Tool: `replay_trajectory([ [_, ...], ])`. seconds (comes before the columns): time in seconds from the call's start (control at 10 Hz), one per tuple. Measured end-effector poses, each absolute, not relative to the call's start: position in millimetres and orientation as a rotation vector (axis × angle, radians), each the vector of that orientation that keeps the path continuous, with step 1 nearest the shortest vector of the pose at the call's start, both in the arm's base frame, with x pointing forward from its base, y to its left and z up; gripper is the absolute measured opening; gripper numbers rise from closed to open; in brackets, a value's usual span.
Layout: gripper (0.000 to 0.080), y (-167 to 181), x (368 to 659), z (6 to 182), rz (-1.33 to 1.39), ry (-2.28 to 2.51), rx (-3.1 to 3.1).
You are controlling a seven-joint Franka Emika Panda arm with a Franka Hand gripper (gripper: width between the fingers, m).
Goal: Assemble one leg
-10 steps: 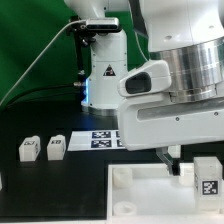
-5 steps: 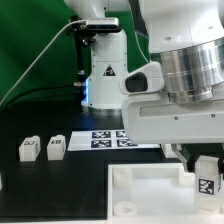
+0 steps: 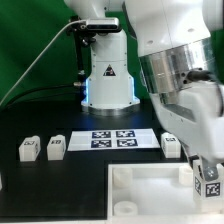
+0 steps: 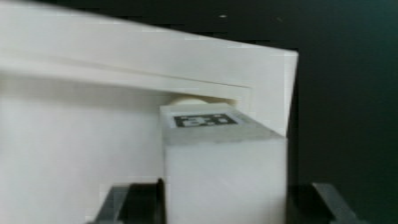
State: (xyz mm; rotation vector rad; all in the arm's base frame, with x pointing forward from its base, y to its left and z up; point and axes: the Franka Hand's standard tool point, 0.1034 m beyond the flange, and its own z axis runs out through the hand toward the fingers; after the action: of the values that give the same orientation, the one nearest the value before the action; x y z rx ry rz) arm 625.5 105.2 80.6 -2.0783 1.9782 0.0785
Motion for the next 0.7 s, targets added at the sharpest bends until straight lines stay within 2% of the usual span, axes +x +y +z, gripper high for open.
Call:
replay_trajectory([
  [0.2, 0.0298, 104.1, 623.2, 80.2, 0.076, 2.127, -1.893],
  [0.4, 0.0300, 104.6, 622.4, 79.2, 0.065, 2.052, -1.976],
  [0.5, 0.0470, 106.2, 618.7, 76.4, 0.078, 1.946, -2.101],
  [0.6, 0.0588, 103.6, 621.1, 76.6, 0.043, 1.733, -2.292],
  [0.7, 0.0630, 111.8, 618.4, 79.6, 0.070, 1.552, -2.481],
])
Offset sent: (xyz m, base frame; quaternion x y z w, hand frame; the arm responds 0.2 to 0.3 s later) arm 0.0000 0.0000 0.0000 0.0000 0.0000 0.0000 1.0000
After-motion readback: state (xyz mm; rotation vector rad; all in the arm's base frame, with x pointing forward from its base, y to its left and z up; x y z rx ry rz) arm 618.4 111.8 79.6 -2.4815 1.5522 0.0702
